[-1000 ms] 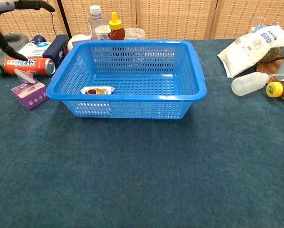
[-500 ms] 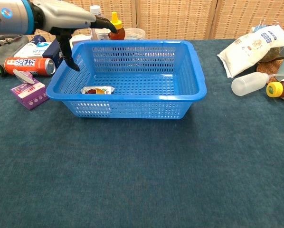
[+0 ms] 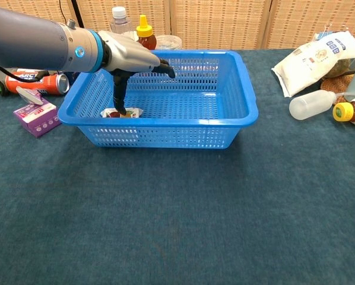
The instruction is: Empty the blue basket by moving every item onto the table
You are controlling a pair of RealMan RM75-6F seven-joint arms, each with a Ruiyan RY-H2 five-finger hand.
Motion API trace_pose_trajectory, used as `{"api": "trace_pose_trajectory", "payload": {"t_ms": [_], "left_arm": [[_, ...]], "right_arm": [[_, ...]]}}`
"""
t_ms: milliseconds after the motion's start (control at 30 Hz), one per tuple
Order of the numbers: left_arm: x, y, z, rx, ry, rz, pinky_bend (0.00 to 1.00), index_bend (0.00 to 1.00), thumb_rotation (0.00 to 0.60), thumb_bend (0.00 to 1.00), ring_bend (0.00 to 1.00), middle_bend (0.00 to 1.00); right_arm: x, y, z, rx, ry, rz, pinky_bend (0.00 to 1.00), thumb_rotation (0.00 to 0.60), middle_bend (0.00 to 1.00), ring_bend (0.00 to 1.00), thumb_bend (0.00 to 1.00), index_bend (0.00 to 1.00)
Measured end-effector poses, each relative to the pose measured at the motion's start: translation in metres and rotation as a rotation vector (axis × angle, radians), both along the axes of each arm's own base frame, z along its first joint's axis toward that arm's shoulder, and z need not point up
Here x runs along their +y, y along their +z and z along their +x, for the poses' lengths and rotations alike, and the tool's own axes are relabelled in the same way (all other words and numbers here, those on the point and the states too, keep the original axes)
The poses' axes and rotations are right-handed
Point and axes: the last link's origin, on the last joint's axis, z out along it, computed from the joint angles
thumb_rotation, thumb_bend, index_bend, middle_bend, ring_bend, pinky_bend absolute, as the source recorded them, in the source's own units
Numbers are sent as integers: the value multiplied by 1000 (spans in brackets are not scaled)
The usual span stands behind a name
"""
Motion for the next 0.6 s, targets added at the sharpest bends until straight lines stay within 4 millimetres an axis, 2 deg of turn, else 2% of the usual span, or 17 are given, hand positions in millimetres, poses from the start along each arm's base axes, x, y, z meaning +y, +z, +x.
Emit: {"api": "trace_pose_trajectory", "payload": {"t_ms": [600], "left_arm": [[0,-23,-10,87,22,-11,0,0,600,70,0,0]], "right_arm": [[-2,0,-2,-3,-7,-1,66,600,0,0,0,0]]}}
